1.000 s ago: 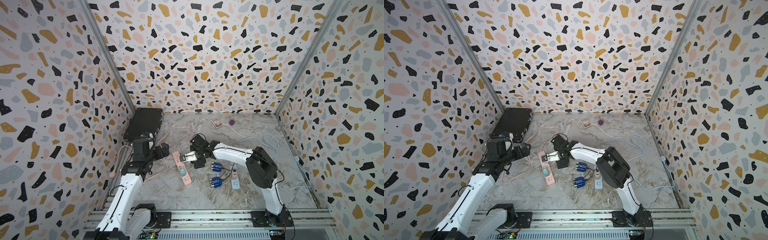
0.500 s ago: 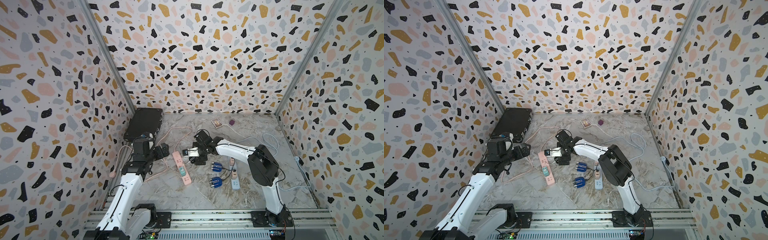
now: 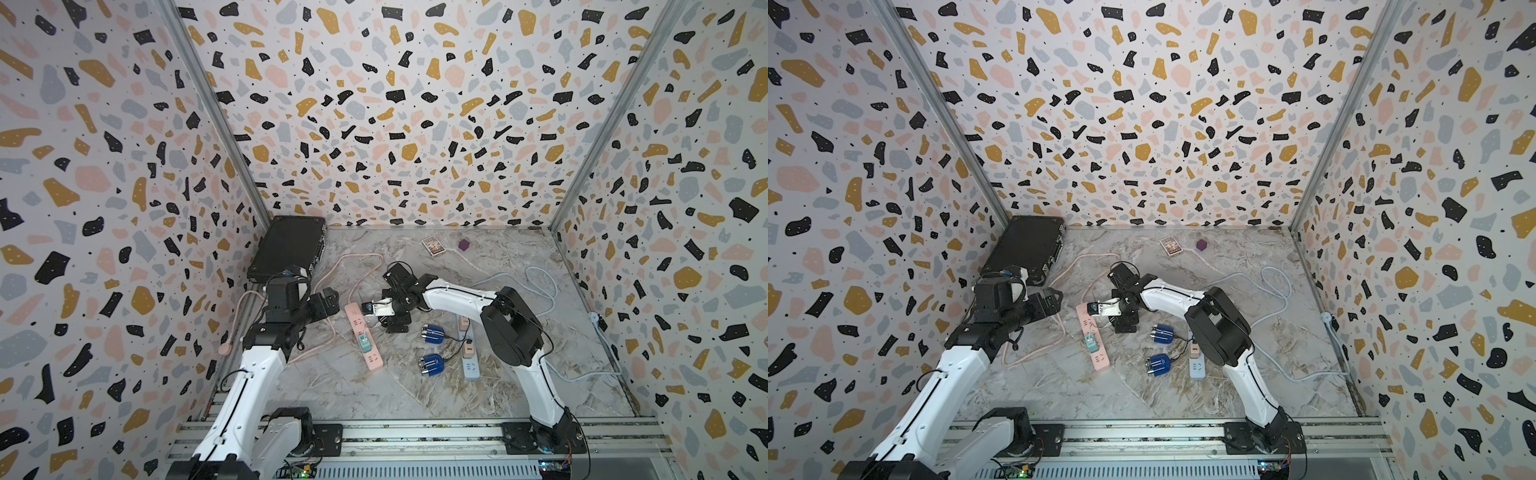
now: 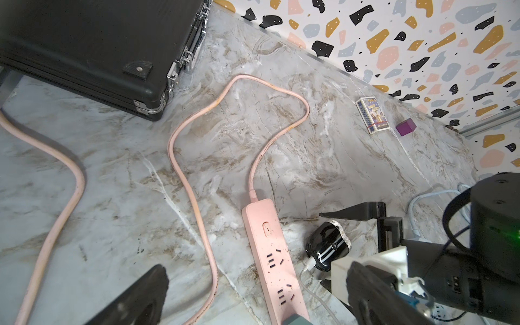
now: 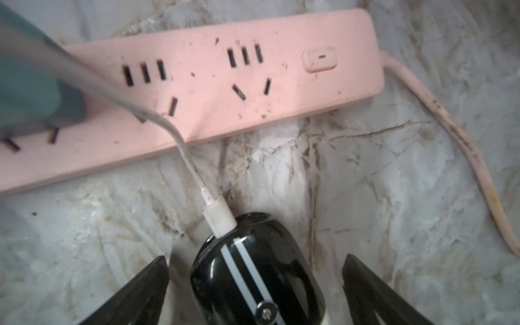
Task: Unplug the electric shaver
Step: Pick up the electric shaver from the center of the board.
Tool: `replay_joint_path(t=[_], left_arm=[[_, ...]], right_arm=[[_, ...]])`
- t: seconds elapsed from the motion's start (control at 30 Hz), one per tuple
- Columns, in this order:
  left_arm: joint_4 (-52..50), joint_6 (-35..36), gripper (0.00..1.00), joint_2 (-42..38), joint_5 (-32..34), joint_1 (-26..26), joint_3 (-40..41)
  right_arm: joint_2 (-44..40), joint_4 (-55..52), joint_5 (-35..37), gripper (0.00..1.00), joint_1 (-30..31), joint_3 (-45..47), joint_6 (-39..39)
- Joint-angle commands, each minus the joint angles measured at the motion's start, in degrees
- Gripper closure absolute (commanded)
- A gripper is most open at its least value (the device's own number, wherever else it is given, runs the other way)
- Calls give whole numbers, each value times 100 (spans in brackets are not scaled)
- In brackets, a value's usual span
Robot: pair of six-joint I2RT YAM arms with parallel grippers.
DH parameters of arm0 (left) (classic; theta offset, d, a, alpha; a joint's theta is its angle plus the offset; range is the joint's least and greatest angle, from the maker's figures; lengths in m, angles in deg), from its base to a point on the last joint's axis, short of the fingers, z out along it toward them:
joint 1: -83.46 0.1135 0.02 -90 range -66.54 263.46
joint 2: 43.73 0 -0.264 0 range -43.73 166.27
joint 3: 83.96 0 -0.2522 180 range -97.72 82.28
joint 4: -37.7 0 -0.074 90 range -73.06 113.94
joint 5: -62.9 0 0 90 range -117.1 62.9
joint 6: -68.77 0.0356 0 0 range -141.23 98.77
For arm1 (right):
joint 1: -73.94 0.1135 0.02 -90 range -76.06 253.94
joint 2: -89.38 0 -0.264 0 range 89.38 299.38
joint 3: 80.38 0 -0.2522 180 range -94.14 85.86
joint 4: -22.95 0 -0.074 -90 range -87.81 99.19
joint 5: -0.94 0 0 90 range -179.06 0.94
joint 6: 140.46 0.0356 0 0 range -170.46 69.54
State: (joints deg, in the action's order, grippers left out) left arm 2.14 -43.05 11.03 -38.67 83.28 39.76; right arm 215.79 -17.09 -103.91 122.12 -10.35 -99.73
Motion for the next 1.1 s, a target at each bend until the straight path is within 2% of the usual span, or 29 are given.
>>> replay_joint_path(t=[0.0,0.7,1.07], left_arm=[[36,40,0,-8,-73,-34,-239],[21,71,0,19,-187,-34,-252],[60,72,0,52,-196,-34,-240]], right_arm=[[-36,-205,-24,2,-50,-192,-80],[329,-749,-453,9,-362,-672,15],[335,-853,-386,26,-362,-690,324]])
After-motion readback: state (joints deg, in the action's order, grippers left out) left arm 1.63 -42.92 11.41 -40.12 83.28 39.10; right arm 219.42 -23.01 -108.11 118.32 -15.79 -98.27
